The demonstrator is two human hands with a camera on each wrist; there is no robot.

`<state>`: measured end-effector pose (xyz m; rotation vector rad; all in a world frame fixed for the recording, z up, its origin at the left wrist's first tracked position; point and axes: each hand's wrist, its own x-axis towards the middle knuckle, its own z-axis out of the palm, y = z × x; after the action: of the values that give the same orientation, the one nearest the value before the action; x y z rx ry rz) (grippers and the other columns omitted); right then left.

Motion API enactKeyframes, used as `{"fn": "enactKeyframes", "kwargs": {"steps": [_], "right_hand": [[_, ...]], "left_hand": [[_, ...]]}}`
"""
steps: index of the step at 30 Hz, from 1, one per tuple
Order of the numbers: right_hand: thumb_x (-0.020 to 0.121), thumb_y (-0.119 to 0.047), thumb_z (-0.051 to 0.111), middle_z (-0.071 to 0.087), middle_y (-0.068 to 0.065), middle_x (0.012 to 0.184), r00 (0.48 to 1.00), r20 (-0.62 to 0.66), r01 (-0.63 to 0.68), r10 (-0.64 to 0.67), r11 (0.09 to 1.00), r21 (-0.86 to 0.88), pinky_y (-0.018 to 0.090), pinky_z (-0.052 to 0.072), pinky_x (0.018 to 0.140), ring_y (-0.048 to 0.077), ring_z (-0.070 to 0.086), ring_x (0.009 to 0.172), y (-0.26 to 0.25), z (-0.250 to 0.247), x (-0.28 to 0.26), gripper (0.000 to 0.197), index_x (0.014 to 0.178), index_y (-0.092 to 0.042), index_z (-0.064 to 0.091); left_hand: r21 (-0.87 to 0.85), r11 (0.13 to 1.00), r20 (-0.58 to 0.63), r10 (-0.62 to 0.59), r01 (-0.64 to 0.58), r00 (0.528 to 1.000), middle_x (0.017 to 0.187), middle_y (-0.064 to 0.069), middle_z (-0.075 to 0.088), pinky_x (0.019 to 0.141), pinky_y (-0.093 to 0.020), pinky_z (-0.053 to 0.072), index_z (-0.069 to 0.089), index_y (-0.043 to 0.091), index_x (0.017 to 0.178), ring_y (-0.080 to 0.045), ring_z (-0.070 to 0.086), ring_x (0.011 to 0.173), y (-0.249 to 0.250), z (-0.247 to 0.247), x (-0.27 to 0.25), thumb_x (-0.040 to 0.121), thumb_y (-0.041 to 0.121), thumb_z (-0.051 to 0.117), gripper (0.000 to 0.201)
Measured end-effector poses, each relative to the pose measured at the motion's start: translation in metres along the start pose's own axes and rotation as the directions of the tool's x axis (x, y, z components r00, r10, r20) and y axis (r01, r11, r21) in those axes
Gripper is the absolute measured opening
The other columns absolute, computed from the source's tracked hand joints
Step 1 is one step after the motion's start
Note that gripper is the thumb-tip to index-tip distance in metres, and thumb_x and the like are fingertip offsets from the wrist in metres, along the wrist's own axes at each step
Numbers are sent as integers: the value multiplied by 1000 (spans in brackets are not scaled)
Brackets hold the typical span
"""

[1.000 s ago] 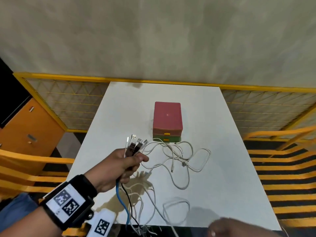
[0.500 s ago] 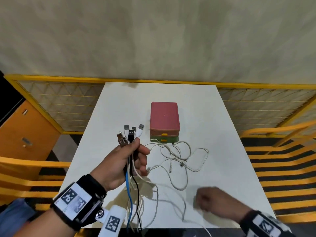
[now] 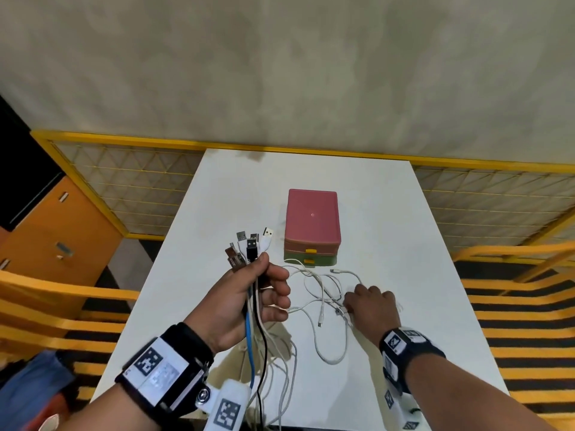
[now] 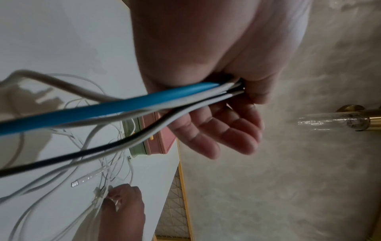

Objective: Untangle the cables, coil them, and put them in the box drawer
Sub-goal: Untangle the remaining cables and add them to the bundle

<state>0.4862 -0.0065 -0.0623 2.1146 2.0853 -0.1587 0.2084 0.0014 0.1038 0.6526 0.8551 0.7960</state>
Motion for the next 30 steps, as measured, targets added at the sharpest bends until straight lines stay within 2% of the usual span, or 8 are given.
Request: {"fn": "enactKeyframes", "kwargs": {"steps": [4, 8, 11, 15, 17, 21, 25, 30], "right_hand": [[54, -20, 83, 59, 0, 63, 995, -87, 49, -48, 999, 16, 32, 35, 51, 26, 58, 44, 8, -5, -6, 25, 68, -21, 62], [87, -16, 63, 64, 3, 99, 956, -276, 7, 96, 936, 351, 36, 48, 56, 30, 67, 71, 18, -28, -10, 16, 102, -18, 68], [91, -15, 63, 65, 1, 96, 899, -335, 12, 283, 749, 663, 35, 51, 71, 23, 64, 82, 16, -66, -12, 13, 101, -20, 68], [86, -11, 70, 68, 5, 77, 866, -261, 116, 426, 336, 935, 33, 52, 68, 25, 66, 71, -11, -141, -33, 17, 87, -27, 64], [82, -9, 74, 68, 3, 72, 873, -279, 195, 400, 238, 952, 37, 54, 64, 25, 67, 68, -36, -172, -47, 17, 81, -23, 65], [82, -10, 72, 73, -2, 74, 904, -311, 250, 294, 229, 941, 35, 58, 65, 14, 71, 69, -76, -194, -58, 11, 79, -20, 70], [83, -4, 61, 74, -5, 90, 916, -326, 251, 234, 299, 921, 34, 59, 75, 9, 71, 80, -91, -190, -60, 26, 86, -26, 74], [82, 1, 62, 76, -1, 86, 945, -292, 257, 146, 219, 941, 41, 61, 74, 16, 73, 79, -91, -191, -64, 27, 91, -22, 75]], "left_hand": [[6, 1000, 4, 16, -16, 1000, 70, -13, 66, 54, -35, 57, 76, 7, 75, -23, 65, 57, 0, 3, 6, 82, 40, 58, 39], [25, 999, 35, 39, -40, 999, 79, -13, 71, 73, -44, 57, 77, 10, 79, -27, 73, 76, -3, 8, 13, 83, 44, 55, 41], [120, 992, 51, 28, -34, 998, 96, -17, 75, 98, -51, 45, 74, 13, 80, -33, 70, 107, -3, 16, 18, 89, 49, 48, 45], [212, 976, 47, 36, -45, 998, 113, -11, 75, 97, -45, 42, 77, 14, 93, -25, 67, 115, -5, 34, 24, 100, 43, 41, 47], [199, 977, 46, 67, -75, 997, 116, -5, 75, 99, -44, 43, 78, 17, 101, -21, 67, 116, -8, 42, 25, 102, 37, 42, 41], [75, 990, 37, 113, -116, 993, 122, -14, 71, 108, -53, 42, 67, 7, 121, -31, 63, 120, -14, 59, 25, 97, 34, 53, 39], [-53, 991, 38, 123, -121, 992, 113, -22, 70, 92, -42, 55, 62, -2, 121, -27, 69, 101, -15, 64, 22, 91, 34, 53, 48], [-99, 993, 85, 79, -71, 993, 131, -27, 61, 86, -42, 57, 55, -3, 131, -33, 60, 121, -18, 58, 18, 88, 45, 52, 64]]}}
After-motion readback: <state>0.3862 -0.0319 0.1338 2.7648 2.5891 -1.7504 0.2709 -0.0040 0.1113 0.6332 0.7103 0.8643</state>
